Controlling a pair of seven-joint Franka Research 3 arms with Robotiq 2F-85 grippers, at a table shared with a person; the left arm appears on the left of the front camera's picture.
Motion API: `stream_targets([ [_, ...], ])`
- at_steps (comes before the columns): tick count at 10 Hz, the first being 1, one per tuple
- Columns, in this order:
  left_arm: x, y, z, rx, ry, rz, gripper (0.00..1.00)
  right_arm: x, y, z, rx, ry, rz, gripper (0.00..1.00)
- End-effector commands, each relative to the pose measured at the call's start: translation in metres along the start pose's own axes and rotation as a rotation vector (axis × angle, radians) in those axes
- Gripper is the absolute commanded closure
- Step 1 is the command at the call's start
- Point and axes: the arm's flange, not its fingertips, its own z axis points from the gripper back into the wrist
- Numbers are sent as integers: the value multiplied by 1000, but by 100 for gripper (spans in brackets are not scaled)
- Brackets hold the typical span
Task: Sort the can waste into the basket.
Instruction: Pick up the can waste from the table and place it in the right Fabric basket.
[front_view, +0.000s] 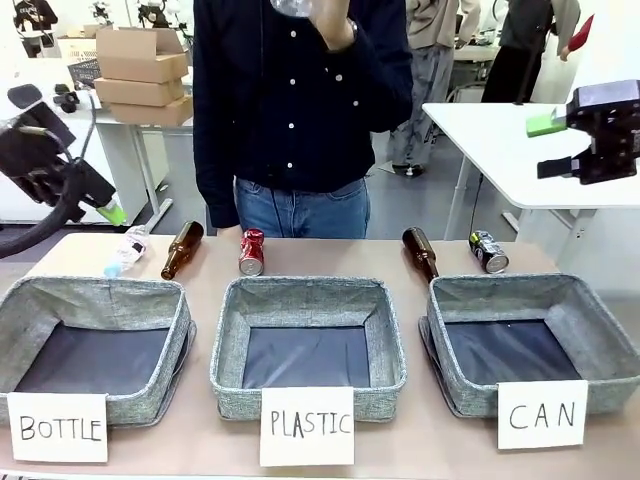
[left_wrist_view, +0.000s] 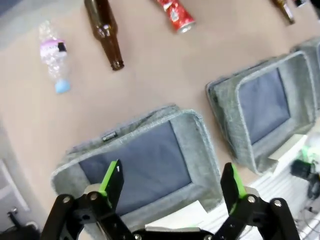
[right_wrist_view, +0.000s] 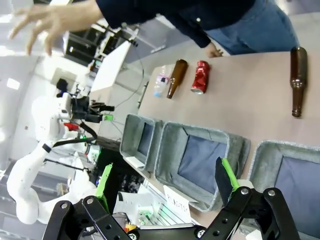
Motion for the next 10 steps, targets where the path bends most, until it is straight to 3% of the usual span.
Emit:
stream_targets([
  [1, -19, 9, 16, -89, -27, 49, 0, -7, -5, -1, 21, -9, 22, 0],
  [4, -10, 9, 8, -61, -18, 23, 0, -7, -5, -1, 21, -9, 22, 0],
  [5, -7, -24, 16, -119, -127, -149, 0, -7, -5, -1, 21, -9, 22, 0],
  [6, 20, -34, -4, -3, -188, -161, 0, -7, -5, -1, 21, -9, 22, 0],
  [8, 85, -39, -84, -27, -147, -158, 0, -7, -5, -1, 21, -9, 22, 0],
  [10, 116, -42, -166, -11, -78, -111, 0, -7, -5, -1, 21, -9, 22, 0],
])
